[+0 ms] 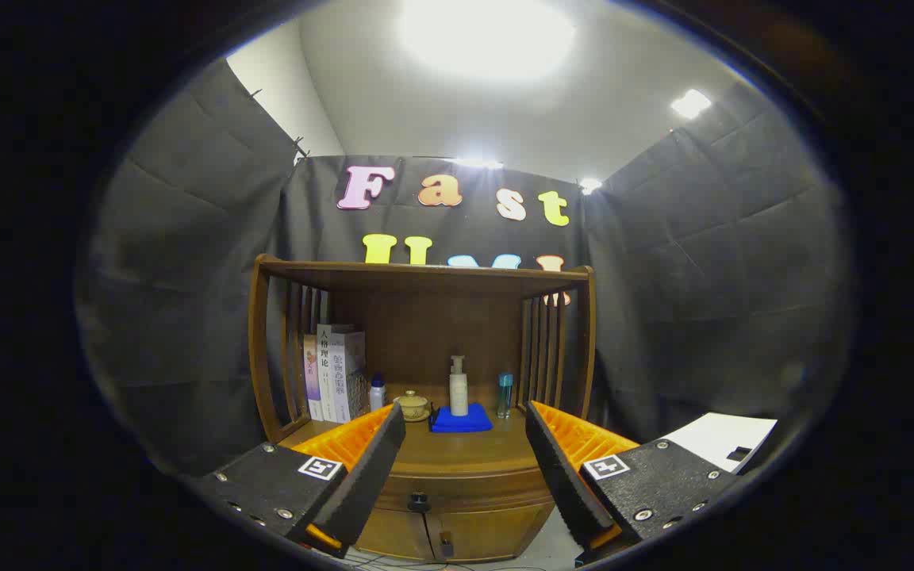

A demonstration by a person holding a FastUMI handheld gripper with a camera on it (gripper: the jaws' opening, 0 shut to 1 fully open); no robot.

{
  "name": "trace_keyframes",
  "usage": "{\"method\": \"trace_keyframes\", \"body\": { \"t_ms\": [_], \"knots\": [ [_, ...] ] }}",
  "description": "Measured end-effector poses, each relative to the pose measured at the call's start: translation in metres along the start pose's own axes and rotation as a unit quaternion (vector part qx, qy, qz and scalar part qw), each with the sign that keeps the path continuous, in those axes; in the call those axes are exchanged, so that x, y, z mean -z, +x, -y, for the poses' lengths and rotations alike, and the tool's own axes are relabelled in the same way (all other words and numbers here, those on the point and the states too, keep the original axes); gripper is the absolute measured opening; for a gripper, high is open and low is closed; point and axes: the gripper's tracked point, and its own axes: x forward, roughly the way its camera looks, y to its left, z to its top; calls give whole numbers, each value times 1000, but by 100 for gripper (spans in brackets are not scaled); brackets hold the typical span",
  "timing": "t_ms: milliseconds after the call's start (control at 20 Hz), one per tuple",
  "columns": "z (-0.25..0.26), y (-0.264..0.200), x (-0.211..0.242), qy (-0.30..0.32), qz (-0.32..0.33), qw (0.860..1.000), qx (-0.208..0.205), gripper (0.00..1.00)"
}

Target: Pull open the drawer, take out the items inside it, and place them on the countertop above the cabinet.

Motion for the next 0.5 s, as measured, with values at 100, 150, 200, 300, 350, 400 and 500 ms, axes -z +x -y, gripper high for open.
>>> {"method": "trace_keyframes", "body": {
  "t_ms": [100, 150, 200, 300, 350, 400, 500],
  "knots": [
    [-1, 3, 3, 21, -6, 1000, -5, 95],
    [3, 4, 4, 22, -7, 1000, -1, 95],
    [3, 5, 7, 19, -9, 1000, -1, 95],
    [1, 7, 9, 12, -9, 1000, -4, 95],
    [2, 8, 9, 10, -9, 1000, -4, 95],
    [3, 8, 10, 10, -10, 1000, -4, 95],
    [0, 9, 11, 14, -10, 1000, -9, 95]
  ]
}}
